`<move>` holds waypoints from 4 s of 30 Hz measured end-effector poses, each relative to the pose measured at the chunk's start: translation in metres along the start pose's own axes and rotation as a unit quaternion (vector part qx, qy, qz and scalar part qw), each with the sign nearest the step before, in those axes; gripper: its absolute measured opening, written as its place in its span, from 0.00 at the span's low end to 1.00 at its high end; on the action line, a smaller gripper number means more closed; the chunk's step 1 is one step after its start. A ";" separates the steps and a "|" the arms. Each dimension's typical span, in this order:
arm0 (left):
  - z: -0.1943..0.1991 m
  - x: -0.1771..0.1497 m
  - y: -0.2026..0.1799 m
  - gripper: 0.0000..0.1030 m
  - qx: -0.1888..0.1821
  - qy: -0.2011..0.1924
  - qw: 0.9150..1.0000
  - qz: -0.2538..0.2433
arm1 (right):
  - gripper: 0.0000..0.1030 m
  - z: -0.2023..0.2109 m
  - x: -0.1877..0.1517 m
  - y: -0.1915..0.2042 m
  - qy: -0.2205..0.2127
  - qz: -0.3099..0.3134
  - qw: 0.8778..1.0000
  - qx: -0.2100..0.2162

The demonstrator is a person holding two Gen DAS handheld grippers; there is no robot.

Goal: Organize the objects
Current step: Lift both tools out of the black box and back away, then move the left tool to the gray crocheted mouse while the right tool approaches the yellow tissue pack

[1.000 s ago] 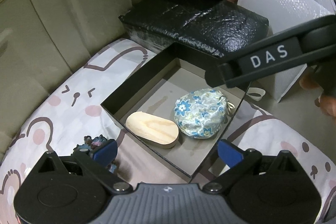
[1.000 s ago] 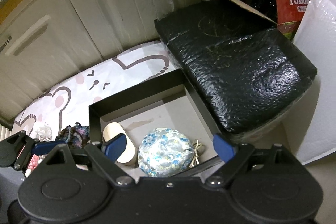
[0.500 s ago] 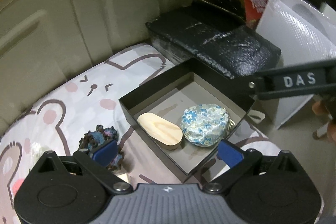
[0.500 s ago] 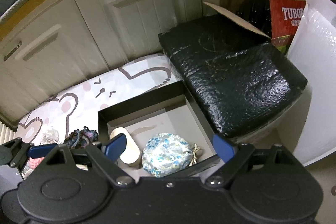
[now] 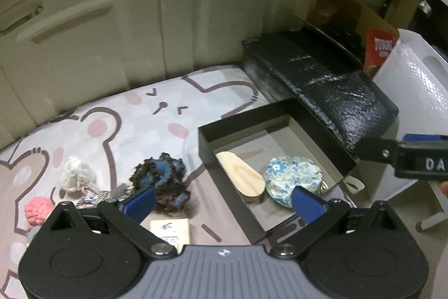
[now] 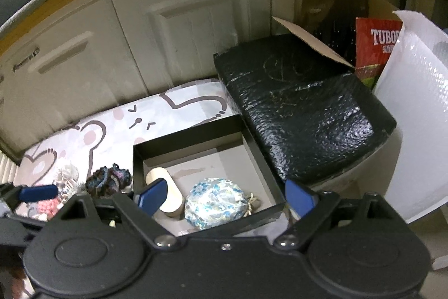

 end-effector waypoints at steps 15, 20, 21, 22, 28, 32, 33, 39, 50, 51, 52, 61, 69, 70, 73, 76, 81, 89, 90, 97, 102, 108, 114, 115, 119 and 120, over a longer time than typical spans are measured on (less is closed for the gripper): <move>0.017 -0.010 0.019 1.00 0.039 -0.014 0.999 0.034 | 1.00 0.007 -0.008 -0.004 -0.003 0.011 1.000 -0.020; 0.020 -0.014 0.027 1.00 0.050 -0.018 0.998 0.046 | 1.00 0.007 -0.010 -0.004 -0.008 0.018 1.000 -0.025; 0.021 -0.015 0.030 1.00 0.052 -0.019 0.997 0.050 | 1.00 0.006 -0.011 -0.004 -0.009 0.017 1.000 -0.025; 0.022 -0.016 0.032 1.00 0.053 -0.020 0.997 0.054 | 1.00 0.007 -0.011 -0.004 -0.011 0.017 1.000 -0.023; 0.026 -0.021 0.045 1.00 0.063 -0.023 0.995 0.070 | 1.00 0.005 -0.013 0.000 -0.015 0.015 0.999 -0.025; 0.029 -0.026 0.056 1.00 0.071 -0.020 0.994 0.076 | 1.00 0.003 -0.013 0.007 -0.011 0.017 1.000 -0.018; 0.030 -0.027 0.059 1.00 0.073 -0.019 0.994 0.078 | 1.00 0.002 -0.014 0.010 -0.011 0.017 1.000 -0.017; 0.038 -0.039 0.080 1.00 0.087 -0.019 0.992 0.091 | 1.00 -0.001 -0.015 0.030 -0.009 0.024 1.000 -0.007; 0.058 -0.063 0.124 1.00 0.117 -0.017 0.986 0.120 | 1.00 -0.007 -0.020 0.080 -0.004 0.049 0.999 0.021; 0.060 -0.065 0.128 1.00 0.120 -0.018 0.985 0.123 | 1.00 -0.008 -0.021 0.085 -0.004 0.051 0.998 0.023; 0.062 -0.067 0.132 1.00 0.123 -0.018 0.984 0.127 | 1.00 -0.008 -0.021 0.089 -0.003 0.054 0.998 0.027; 0.080 -0.081 0.162 1.00 0.141 -0.025 0.977 0.159 | 1.00 -0.009 -0.028 0.127 0.001 0.083 0.995 0.047; 0.087 -0.087 0.173 1.00 0.153 -0.030 0.974 0.165 | 1.00 -0.008 -0.030 0.148 0.001 0.093 0.993 0.069; 0.087 -0.088 0.174 1.00 0.154 -0.031 0.974 0.166 | 1.00 -0.008 -0.030 0.150 0.001 0.095 0.993 0.071; 0.087 -0.088 0.176 1.00 0.158 -0.031 0.973 0.167 | 1.00 -0.009 -0.031 0.156 0.002 0.100 0.992 0.074; 0.085 -0.089 0.178 1.00 0.163 -0.029 0.972 0.169 | 1.00 -0.011 -0.032 0.160 0.006 0.105 0.992 0.075; 0.082 -0.089 0.181 1.00 0.172 -0.036 0.970 0.167 | 1.00 -0.014 -0.030 0.165 0.016 0.083 0.993 0.083; 0.069 -0.094 0.193 1.00 0.179 -0.029 0.971 0.154 | 1.00 -0.017 -0.032 0.176 0.002 0.089 0.993 0.083; 0.067 -0.095 0.195 1.00 0.178 -0.028 0.972 0.151 | 1.00 -0.019 -0.033 0.178 0.003 0.092 0.992 0.084; 0.057 -0.103 0.222 1.00 0.153 -0.032 0.968 0.197 | 1.00 -0.034 -0.033 0.181 0.029 0.061 0.990 0.123; 0.046 -0.108 0.244 0.93 0.154 -0.020 0.957 0.244 | 1.00 -0.053 -0.037 0.182 0.087 0.026 0.986 0.142; 0.030 -0.115 0.264 0.75 0.139 -0.003 0.946 0.291 | 1.00 -0.070 -0.047 0.187 0.124 0.040 0.985 0.118; 0.013 -0.124 0.280 0.61 0.095 0.003 0.930 0.355 | 0.81 -0.090 -0.054 0.185 0.175 0.021 0.976 0.127; 0.011 -0.125 0.281 0.60 0.092 0.003 0.929 0.359 | 0.77 -0.092 -0.056 0.185 0.181 0.021 0.975 0.128; 0.001 -0.123 0.283 0.56 0.086 0.005 0.927 0.364 | 0.69 -0.101 -0.062 0.188 0.206 0.023 0.970 0.130; -0.003 -0.123 0.284 0.55 0.082 0.007 0.927 0.367 | 0.68 -0.103 -0.064 0.188 0.215 0.022 0.968 0.129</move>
Point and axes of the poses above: each gripper's, at about its wrist camera, not at the fingertips, and z roughly against the way its jaws point, y to its left, x to its top, the point moved 3 cm from there along -z, roughly the way its jaws point, and after that the axes turned 3 degrees about -z, right-handed, at the moved point
